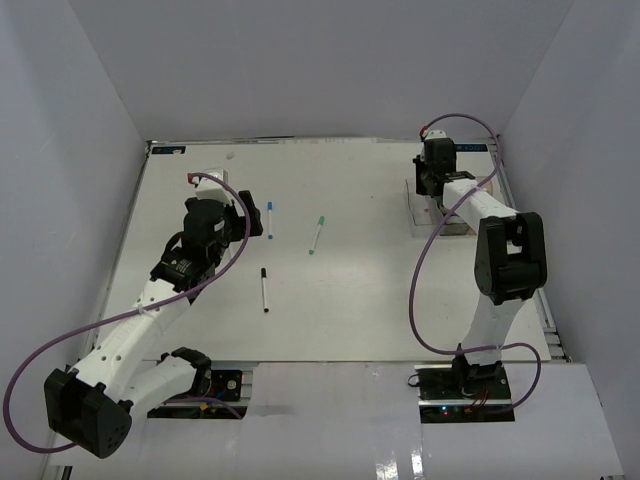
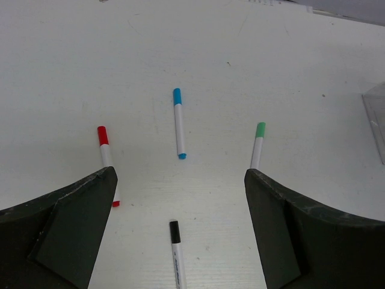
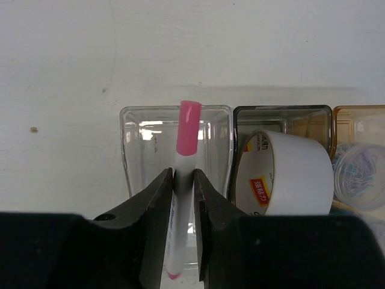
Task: Sort the stationery into containers
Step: Place the pen in the storage box.
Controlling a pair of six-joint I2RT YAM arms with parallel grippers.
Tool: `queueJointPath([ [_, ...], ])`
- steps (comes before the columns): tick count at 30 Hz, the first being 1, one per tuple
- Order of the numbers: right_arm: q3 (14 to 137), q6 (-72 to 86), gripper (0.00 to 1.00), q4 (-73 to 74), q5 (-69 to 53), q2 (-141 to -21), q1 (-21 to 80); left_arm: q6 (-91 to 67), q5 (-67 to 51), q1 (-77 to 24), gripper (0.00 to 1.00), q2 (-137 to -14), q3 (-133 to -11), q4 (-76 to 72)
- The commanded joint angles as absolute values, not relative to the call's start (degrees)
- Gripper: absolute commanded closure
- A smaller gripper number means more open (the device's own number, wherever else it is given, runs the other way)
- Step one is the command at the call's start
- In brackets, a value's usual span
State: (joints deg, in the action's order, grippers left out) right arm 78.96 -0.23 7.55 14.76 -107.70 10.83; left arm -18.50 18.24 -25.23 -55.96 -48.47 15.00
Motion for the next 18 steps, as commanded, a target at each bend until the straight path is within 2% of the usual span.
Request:
queueJointPath([
  [1,79.01,-0.44,0.72,5.98,12.75,-107.84,10.90,-18.90,16.79,-24.96,0.02,-55.63,-48.43,14.77],
  [5,78.84,1.84,0.56,6.41,12.83,-106.35,10.90,-19.07,16.61,-24.96,0.02,-55.55,-48.43,14.85],
  [8,79.71,4.03,0.53,8.78,13.44,-104.59,11.07,-18.98,16.44,-24.96,0.02,-55.28,-48.52,14.94],
  [13,78.93,8.69,0.34,11.07,13.53,-100.47,14.92,-19.16,16.17,-24.96,0.02,-54.58,-48.52,14.85],
  [18,78.75,15.10,0.27,13.27,19.84,-99.75,23.72,-19.16,16.08,-24.87,0.02,-54.05,-48.52,14.94],
])
